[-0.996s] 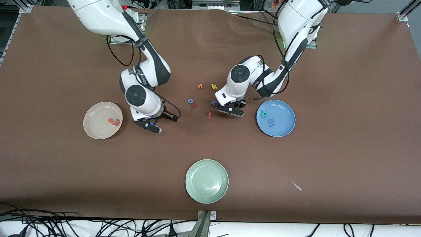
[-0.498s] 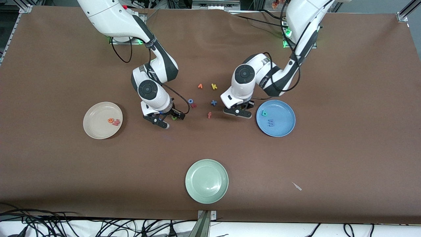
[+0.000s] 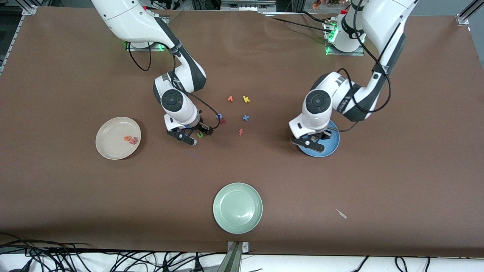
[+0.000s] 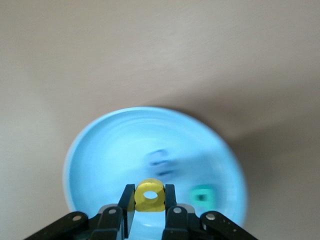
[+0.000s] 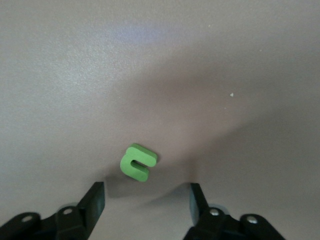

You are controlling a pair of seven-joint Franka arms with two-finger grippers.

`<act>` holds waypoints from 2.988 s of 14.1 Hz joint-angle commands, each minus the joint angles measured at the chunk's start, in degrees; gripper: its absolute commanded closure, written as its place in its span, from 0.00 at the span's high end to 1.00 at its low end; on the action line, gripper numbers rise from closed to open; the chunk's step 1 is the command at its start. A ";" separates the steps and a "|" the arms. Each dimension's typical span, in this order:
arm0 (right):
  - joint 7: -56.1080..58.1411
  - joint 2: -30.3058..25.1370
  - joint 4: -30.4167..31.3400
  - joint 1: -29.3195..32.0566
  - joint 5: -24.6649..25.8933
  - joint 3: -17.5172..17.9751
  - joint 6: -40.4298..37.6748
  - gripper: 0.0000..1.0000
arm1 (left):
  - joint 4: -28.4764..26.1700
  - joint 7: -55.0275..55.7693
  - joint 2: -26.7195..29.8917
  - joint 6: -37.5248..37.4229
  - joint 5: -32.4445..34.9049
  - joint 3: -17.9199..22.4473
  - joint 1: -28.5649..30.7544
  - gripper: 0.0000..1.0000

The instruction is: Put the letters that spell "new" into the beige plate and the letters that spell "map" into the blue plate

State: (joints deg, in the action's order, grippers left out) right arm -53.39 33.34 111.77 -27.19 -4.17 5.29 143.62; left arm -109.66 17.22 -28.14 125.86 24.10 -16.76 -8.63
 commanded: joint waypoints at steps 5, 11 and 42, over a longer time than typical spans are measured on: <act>0.83 0.15 0.55 0.56 -0.31 0.16 1.57 0.72 | -3.55 -1.93 0.63 -0.44 2.53 -0.82 2.31 1.00; 0.75 0.23 0.46 0.73 -0.31 0.16 2.27 0.66 | 1.98 -1.84 7.30 -6.76 -3.59 -1.43 2.31 1.00; 0.48 1.20 -2.17 1.00 -0.40 0.16 0.88 0.17 | 18.16 -16.78 28.41 -37.79 -23.58 11.40 8.37 1.00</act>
State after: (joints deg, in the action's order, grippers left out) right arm -53.29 33.71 111.35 -26.47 -4.17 5.16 145.82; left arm -93.38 1.00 0.91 89.64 1.24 -4.06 -1.36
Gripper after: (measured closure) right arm 0.811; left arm 0.000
